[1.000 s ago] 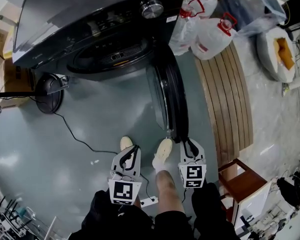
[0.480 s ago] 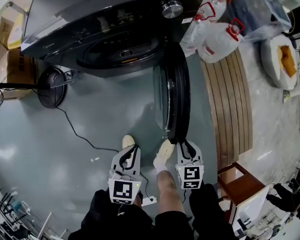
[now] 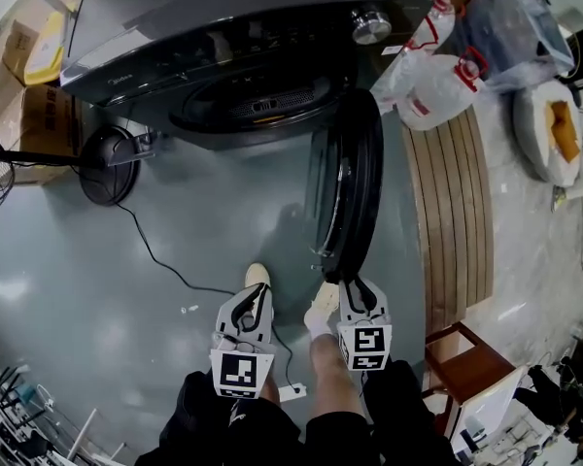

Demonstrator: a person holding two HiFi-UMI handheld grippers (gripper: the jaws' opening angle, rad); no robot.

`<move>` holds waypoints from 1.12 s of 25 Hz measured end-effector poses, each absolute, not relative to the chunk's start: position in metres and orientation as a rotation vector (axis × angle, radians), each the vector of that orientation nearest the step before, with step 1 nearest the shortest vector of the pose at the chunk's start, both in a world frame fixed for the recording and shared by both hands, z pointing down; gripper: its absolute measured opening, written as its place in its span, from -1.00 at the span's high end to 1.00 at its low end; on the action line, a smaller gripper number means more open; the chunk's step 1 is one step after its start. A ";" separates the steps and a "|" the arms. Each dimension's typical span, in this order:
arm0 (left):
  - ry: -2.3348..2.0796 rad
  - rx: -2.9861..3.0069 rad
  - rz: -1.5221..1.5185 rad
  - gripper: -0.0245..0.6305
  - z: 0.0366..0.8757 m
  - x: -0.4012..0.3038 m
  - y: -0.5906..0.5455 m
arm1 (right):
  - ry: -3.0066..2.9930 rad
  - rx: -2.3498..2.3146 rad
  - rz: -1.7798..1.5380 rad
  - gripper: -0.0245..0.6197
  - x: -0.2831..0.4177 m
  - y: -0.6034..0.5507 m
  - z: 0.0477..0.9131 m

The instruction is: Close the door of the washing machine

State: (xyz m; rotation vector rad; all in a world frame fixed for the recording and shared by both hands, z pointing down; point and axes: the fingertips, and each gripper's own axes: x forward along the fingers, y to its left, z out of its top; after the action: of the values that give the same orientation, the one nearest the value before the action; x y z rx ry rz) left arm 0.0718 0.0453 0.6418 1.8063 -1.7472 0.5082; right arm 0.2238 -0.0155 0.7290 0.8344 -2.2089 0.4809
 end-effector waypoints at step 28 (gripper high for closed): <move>-1.842 1.660 0.445 0.84 0.653 -0.037 0.106 | -2.261 0.698 0.499 0.51 0.092 0.026 0.728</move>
State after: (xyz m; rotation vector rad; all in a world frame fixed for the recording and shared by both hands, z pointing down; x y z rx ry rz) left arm -0.0373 0.1056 0.6527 1.6601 -1.8417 0.4451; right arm 0.0919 0.0263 0.7282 0.6976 -2.2615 0.4995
